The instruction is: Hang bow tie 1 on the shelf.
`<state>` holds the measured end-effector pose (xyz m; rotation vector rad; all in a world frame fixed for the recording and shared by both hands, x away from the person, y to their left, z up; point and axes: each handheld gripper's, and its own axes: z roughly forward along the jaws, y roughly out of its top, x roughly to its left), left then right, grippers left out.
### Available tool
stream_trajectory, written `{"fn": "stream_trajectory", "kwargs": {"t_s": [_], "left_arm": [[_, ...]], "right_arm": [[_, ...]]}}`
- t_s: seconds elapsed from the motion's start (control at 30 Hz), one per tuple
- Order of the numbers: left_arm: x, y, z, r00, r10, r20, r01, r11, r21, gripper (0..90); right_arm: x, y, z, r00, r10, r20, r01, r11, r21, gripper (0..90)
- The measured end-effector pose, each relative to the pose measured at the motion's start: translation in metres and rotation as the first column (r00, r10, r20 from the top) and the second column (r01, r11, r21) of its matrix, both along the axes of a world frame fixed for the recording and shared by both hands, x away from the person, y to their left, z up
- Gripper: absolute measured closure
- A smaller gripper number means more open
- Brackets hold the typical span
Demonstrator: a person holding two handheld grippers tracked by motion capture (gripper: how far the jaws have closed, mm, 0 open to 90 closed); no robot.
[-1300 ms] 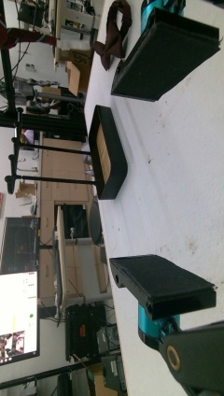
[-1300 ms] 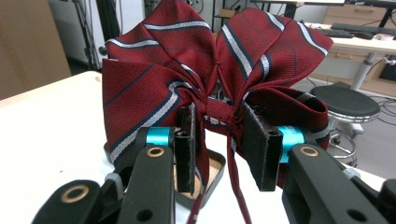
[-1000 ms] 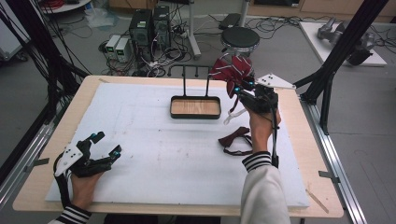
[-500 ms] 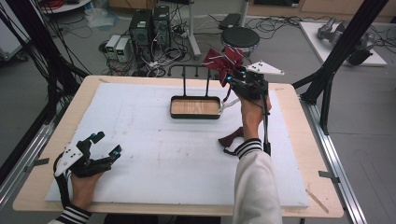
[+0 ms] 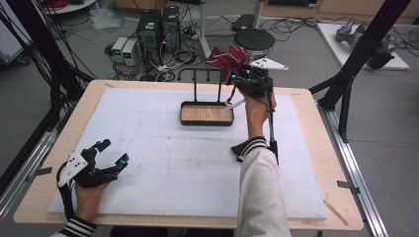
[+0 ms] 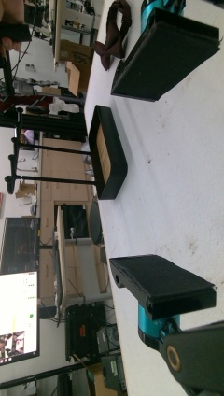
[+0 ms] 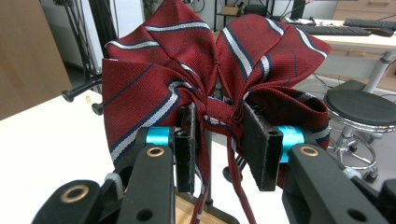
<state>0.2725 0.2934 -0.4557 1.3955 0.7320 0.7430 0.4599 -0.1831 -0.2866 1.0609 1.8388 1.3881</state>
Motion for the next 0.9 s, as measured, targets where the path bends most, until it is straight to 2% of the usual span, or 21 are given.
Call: {"fn": "stream_trajectory", "kwargs": {"t_s": [0.07, 0.1, 0.3, 0.33, 0.4, 0.43, 0.47, 0.57, 0.77, 0.83, 0.9], "left_arm": [[0.0, 0.0, 0.0, 1.0, 0.001, -0.001, -0.001, 1.0, -0.001, 15.2], [0.0, 0.0, 0.0, 1.0, 0.0, -0.003, 0.0, 1.0, 0.0, 15.2], [0.0, 0.0, 0.0, 1.0, 0.0, -0.001, 0.0, 1.0, -0.001, 15.2], [0.0, 0.0, 0.0, 1.0, 0.001, 0.001, -0.001, 1.0, -0.002, 15.2], [0.0, 0.0, 0.0, 1.0, 0.0, 0.0, 0.0, 1.0, -0.002, 15.2], [0.0, 0.0, 0.0, 1.0, 0.001, 0.003, -0.001, 1.0, -0.003, 15.2], [0.0, 0.0, 0.0, 1.0, 0.0, 0.001, 0.0, 1.0, -0.002, 15.2], [0.0, 0.0, 0.0, 1.0, 0.0, 0.002, 0.0, 1.0, -0.001, 15.2], [0.0, 0.0, 0.0, 1.0, 0.001, 0.001, -0.001, 1.0, -0.002, 15.2], [0.0, 0.0, 0.0, 1.0, 0.0, 0.001, 0.0, 1.0, -0.003, 15.2], [0.0, -0.001, 0.0, 1.0, 0.0, 0.001, 0.0, 1.0, -0.004, 15.2]], "right_arm": [[0.003, 0.003, 0.001, 0.9998, -0.003, 0.022, 0.002, 1.0, 0.006, 67.3], [0.005, 0.003, 0.002, 0.9999, -0.004, 0.017, 0.004, 1.0, 0.013, 67.3], [0.016, 0.009, 0.001, 0.9998, -0.02, 0.008, 0.02, 1.0, -0.019, 67.3], [0.018, 0.01, 0.002, 0.9998, -0.017, -0.004, 0.017, 1.0, -0.021, 67.2], [0.02, 0.013, 0.003, 0.9996, -0.022, 0.015, 0.023, 0.999, -0.032, 67.2], [0.021, 0.013, 0.004, 0.9995, -0.024, 0.022, 0.024, 1.0, -0.019, 67.2], [0.022, 0.013, 0.003, 0.9996, -0.023, 0.015, 0.023, 1.0, -0.009, 67.2], [0.025, 0.011, 0.0, 0.9994, -0.034, -0.002, 0.034, 0.999, -0.021, 67.2], [0.026, 0.008, -0.001, 0.9989, -0.047, -0.006, 0.047, 0.999, -0.022, 67.1], [0.028, 0.006, -0.003, 0.9987, -0.051, -0.01, 0.05, 0.998, -0.04, 67.1], [0.03, 0.002, -0.004, 0.9982, -0.058, -0.015, 0.057, 0.998, -0.039, 67.1]]}}
